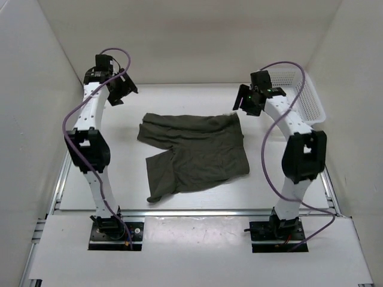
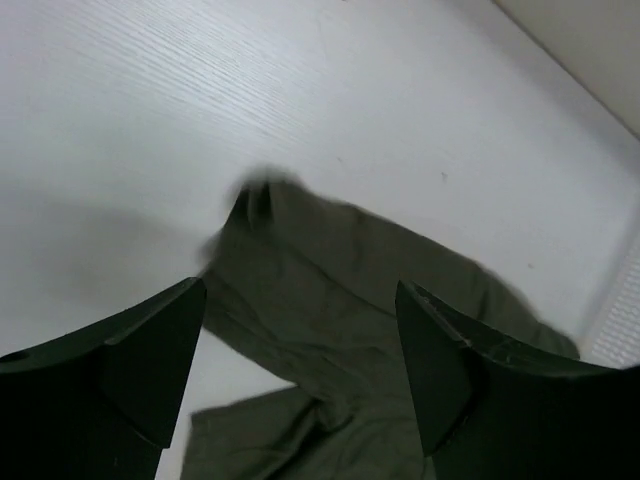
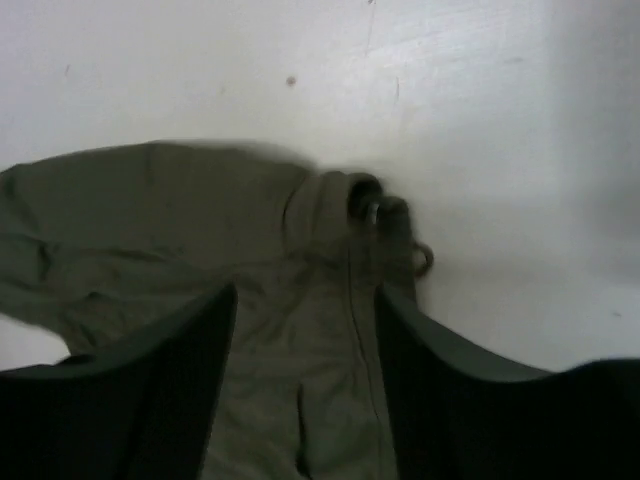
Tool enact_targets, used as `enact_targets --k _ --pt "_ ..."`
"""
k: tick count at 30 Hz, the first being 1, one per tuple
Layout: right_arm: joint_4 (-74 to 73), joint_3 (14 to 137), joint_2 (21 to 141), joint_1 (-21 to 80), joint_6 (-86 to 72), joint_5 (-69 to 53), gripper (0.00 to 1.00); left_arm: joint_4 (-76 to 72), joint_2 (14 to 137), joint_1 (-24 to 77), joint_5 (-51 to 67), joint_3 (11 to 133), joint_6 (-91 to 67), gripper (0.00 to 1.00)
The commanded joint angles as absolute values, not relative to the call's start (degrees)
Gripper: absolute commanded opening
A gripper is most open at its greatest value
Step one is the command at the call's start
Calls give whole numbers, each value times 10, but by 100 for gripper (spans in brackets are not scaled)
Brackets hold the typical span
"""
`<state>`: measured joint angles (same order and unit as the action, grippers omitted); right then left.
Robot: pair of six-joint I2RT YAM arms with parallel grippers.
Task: Fold and stack the shorts
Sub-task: Flatten the shorts out
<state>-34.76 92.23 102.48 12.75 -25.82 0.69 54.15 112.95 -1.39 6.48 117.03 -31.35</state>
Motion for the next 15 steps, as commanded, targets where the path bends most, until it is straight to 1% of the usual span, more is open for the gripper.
enact_targets --k 1,2,3,4,5,6,7,8,9,10,12,13,14,15 --pt "-359 993 1051 123 -250 47 73 598 1137 3 26 1246 -293 89" --pt "-346 973 1036 123 -257 47 83 598 1122 11 15 1233 -284 89" --pt "-332 950 1010 123 -262 40 85 592 1107 29 5 1191 -278 89" --pt "-332 926 995 123 -267 34 85 592 1073 37 -2 1167 -266 86" --pt "-324 873 964 123 -275 26 85 586 1057 45 -7 1138 -259 83" --pt "-324 845 946 128 -280 18 85 586 1043 61 -7 1107 -254 69" --pt "-316 814 927 128 -280 7 85 581 1015 69 -7 1042 -248 55" --pt "-316 783 887 128 -286 -11 85 576 1003 77 -7 1008 -248 42" --pt "-316 723 866 128 -286 -19 84 576 993 84 -7 975 -248 29" --pt "-316 693 845 128 -286 -25 84 570 973 96 -7 908 -253 19" --pt "-322 639 783 128 -291 -32 84 556 952 105 11 837 -270 19" --pt "-334 594 764 128 -299 -42 84 547 944 110 18 772 -286 23" --pt "-334 572 727 122 -306 -47 84 538 938 110 18 743 -295 39" --pt "-341 551 709 122 -311 -53 84 519 932 110 37 717 -295 49"
